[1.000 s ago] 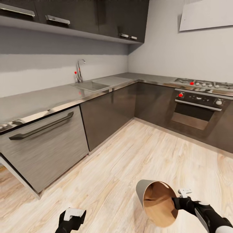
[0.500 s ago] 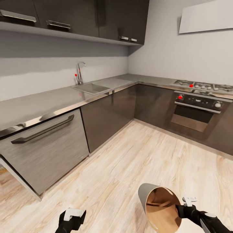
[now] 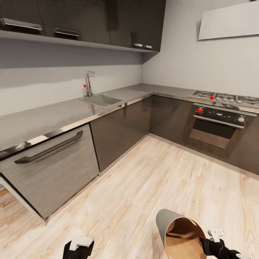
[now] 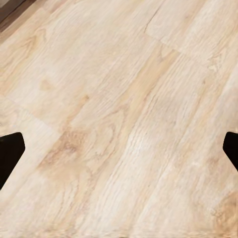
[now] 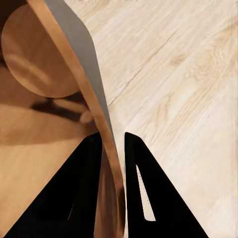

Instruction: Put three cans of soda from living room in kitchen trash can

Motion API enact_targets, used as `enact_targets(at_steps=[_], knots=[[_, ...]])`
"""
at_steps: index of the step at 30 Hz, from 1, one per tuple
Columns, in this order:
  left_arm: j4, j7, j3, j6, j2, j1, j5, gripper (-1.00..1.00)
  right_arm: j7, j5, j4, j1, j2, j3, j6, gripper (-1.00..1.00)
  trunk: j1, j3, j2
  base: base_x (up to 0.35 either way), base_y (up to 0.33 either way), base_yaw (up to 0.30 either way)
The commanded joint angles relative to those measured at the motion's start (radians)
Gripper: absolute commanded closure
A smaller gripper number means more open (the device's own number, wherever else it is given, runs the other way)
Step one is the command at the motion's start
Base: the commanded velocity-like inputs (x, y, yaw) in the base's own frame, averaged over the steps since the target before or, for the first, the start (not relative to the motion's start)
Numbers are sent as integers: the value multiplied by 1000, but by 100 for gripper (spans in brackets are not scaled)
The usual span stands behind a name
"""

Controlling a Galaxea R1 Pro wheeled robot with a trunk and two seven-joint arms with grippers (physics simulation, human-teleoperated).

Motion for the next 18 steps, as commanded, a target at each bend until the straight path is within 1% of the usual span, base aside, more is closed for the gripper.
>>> enact_targets(at_steps=[1,4,5,9,13,14,15,18], knots=[[15,0,1,-3,1,0,1,-100,4,-8,-13,10,1,-8,-7,100,-4,3,7,0,0,0],[63,1,3,-19,2,0,3,-100,4,-8,-43,40,2,-17,-50,100,-15,13,28,0,0,0],[88,1,4,-37,2,0,3,-100,4,-8,-54,57,4,-21,-88,100,-19,16,35,0,0,0],[125,1,6,-75,3,0,3,-100,4,-8,-71,85,6,-26,-174,100,-35,28,63,0,0,0],[155,1,6,-101,9,0,3,-100,5,-8,-82,101,8,-27,-209,100,-50,41,91,0,0,0],[172,1,6,-122,13,0,4,-100,5,-8,-86,107,7,-27,-224,100,-54,44,98,0,0,0],[193,2,7,-144,16,0,4,-100,5,-8,-90,122,8,-28,-249,100,-58,47,105,0,0,0],[217,3,7,-160,18,0,4,-100,5,-8,-92,145,8,-28,-275,100,-69,57,126,0,0,0]])
